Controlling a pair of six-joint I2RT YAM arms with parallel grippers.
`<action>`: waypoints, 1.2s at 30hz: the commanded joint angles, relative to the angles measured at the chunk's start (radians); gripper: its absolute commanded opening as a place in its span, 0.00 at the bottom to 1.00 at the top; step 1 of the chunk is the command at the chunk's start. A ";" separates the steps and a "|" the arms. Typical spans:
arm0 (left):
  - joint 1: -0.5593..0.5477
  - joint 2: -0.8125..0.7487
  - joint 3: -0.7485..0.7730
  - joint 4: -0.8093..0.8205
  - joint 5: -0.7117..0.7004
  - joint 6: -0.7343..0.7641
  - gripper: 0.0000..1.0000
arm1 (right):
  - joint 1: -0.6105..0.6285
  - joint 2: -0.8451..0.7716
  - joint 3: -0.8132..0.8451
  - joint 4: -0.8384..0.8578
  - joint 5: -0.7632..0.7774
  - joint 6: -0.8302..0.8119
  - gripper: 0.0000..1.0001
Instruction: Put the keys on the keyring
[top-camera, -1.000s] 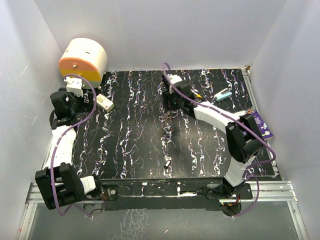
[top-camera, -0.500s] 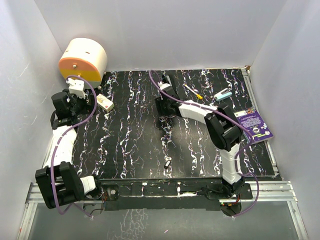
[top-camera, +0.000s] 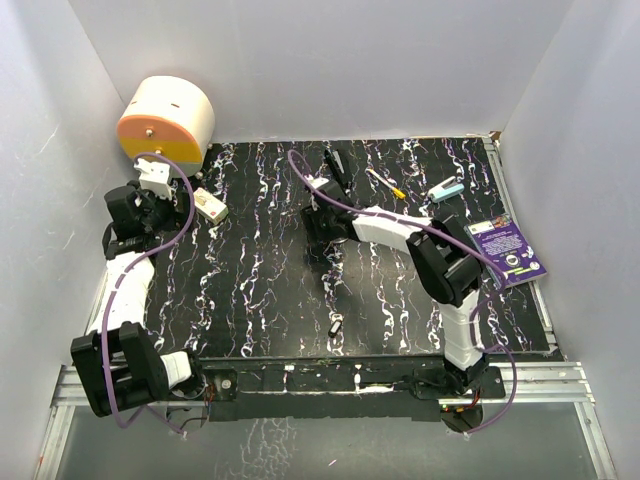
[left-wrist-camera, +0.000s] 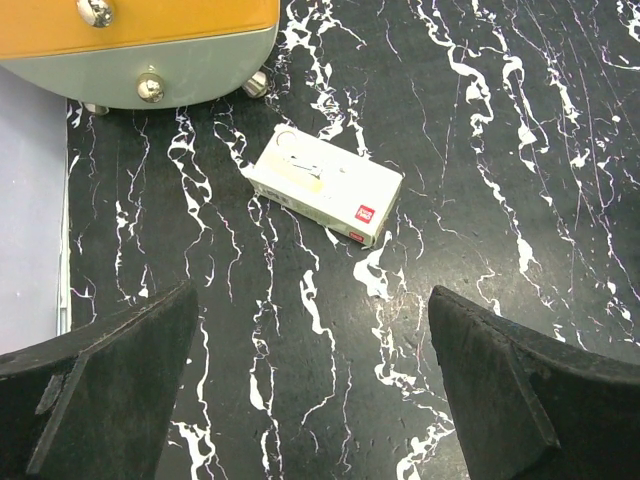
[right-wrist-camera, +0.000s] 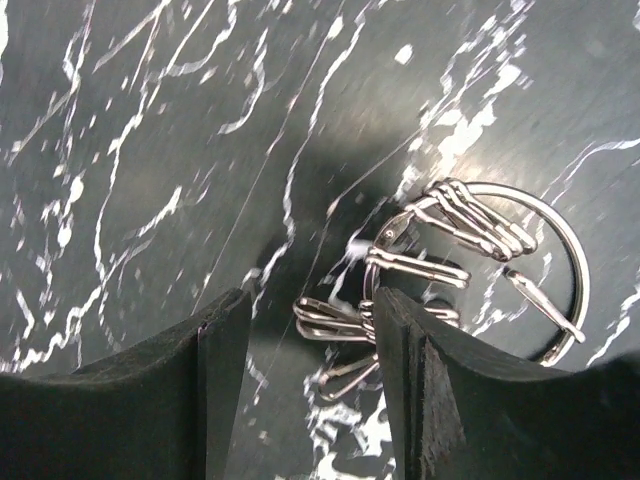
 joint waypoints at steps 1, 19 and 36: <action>0.001 -0.002 -0.005 0.014 0.034 -0.010 0.97 | 0.024 -0.076 -0.100 -0.059 -0.096 -0.006 0.56; 0.000 0.018 0.029 -0.057 0.174 0.040 0.97 | -0.140 -0.406 -0.354 -0.364 0.354 0.009 0.57; -0.724 0.229 0.023 -0.346 0.404 0.355 0.93 | -0.261 -0.693 -0.225 -0.340 0.236 0.001 0.52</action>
